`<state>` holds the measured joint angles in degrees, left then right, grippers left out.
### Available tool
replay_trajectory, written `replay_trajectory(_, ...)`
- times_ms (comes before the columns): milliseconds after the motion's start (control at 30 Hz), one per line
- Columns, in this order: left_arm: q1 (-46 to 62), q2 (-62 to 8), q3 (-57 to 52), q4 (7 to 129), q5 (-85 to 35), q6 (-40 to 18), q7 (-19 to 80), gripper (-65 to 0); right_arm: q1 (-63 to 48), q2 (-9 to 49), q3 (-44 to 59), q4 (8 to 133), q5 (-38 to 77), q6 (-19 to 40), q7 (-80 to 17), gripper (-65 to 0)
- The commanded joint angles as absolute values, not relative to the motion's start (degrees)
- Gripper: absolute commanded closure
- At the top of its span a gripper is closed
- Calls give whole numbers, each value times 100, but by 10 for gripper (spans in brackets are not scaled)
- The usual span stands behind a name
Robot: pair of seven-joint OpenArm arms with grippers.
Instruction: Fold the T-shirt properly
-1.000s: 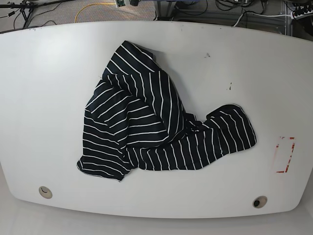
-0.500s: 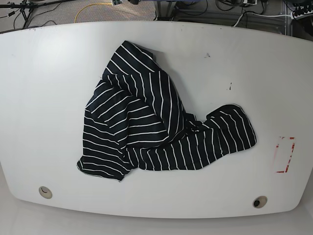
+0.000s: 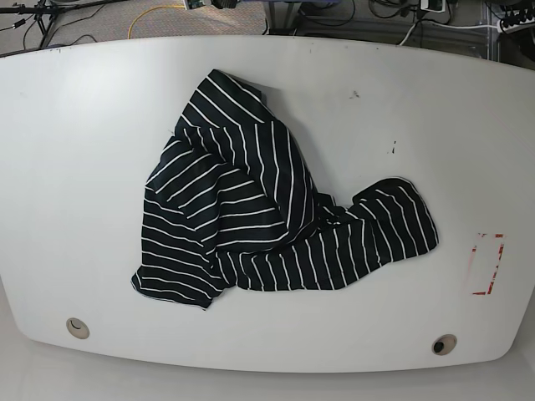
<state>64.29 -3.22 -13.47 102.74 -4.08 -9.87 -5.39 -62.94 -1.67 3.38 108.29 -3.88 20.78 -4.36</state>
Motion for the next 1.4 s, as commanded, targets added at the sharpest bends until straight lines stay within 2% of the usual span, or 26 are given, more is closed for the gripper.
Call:
replay_trajectory(0, 6623, -330, -1376, 10469, -458, -969, -642, -165, -6514, -157, 330, 11020, -358, 2107, -355, -30)
replay_trajectory(767, 6534, -464, -1752, 11145, -975, -982, -570, -163, -6655, -111, 445, 11532, -390, 2079, -372, -29)
replay_trajectory(1367, 5734, -458, -1992, 11140, -934, -994, -672, -159, -5382, 83, 368, 11466, -375, 2066, -464, -32)
